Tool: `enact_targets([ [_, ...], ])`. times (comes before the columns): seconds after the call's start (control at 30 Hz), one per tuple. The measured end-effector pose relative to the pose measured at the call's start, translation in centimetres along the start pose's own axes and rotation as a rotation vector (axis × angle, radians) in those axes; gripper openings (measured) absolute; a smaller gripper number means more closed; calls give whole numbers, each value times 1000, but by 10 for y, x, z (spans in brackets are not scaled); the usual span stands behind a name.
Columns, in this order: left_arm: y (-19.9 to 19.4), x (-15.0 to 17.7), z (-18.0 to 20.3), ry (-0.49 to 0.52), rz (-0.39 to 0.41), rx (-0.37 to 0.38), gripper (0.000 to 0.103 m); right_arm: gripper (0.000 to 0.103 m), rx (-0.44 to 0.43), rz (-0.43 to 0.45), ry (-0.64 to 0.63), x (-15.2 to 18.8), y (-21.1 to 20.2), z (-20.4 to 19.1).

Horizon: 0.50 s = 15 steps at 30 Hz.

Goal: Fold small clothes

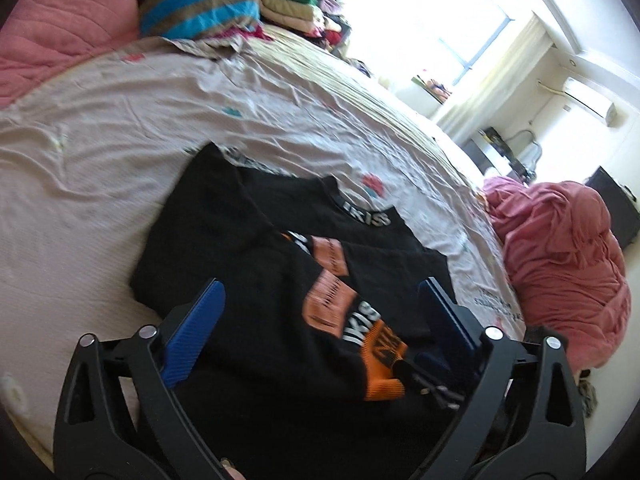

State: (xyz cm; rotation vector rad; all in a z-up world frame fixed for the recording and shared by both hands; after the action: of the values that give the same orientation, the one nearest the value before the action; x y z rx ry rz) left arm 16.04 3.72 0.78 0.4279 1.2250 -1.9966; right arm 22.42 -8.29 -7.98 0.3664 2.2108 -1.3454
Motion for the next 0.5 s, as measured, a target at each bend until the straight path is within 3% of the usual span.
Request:
enact_targets([
  [0.03, -3, -2, -3, -4, 8, -7, 92, 60, -4, -3, -5, 0, 3, -3],
  [0.2, -16, -9, -21, -45, 35, -26, 92, 15, -9, -6, -80, -4, 15, -22],
  [0.5, -34, -18, -53, -94, 69, -75, 92, 13, -4, 185, -333, -60, -35, -68],
])
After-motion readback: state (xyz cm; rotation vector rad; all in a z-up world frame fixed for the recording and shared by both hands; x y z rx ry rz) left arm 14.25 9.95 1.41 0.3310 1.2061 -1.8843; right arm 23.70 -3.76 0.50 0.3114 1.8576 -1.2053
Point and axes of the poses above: each gripper's, at about its wrist camera, not at the fingertips, and y roughly the way its jaws point, z to its right, x to its underside, the point moved 5 cm from there along y, roughly the way its jaws point, and after that the axes turned 1 degree about -x, right-handed, at the moved point
